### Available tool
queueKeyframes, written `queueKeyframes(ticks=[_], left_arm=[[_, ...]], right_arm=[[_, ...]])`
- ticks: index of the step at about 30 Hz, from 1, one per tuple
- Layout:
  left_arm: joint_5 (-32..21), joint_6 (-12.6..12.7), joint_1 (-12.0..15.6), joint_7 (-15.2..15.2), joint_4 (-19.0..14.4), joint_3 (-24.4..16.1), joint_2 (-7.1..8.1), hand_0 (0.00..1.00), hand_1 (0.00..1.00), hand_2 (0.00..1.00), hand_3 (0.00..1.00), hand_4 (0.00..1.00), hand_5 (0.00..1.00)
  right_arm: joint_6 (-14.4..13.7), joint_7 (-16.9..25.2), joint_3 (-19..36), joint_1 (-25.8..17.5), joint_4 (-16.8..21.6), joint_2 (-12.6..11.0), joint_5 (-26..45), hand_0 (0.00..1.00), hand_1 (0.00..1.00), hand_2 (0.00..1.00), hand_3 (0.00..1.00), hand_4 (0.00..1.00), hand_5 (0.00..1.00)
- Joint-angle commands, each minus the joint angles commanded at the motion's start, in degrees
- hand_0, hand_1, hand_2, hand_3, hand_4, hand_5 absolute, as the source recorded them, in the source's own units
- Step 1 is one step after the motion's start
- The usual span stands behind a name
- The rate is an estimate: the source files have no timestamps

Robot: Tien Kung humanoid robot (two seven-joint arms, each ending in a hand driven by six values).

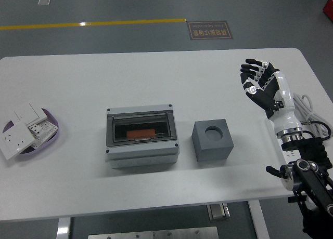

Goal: Pick up the cylinder from the cube,place it in the box,flap close box

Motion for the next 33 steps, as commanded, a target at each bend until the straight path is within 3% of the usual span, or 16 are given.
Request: queueKeyframes(ticks=[33], left_arm=[[0.6,-0.1,0.7,-0.4,0.0,-0.5,-0.14,0.641,0.665,0.592,0.654,0.717,0.301]], right_arm=[[-0.2,-0.1,0.5,-0.5,0.5,0.1,0.2,0.735,0.648,0.641,0.662,0.650,0.110]])
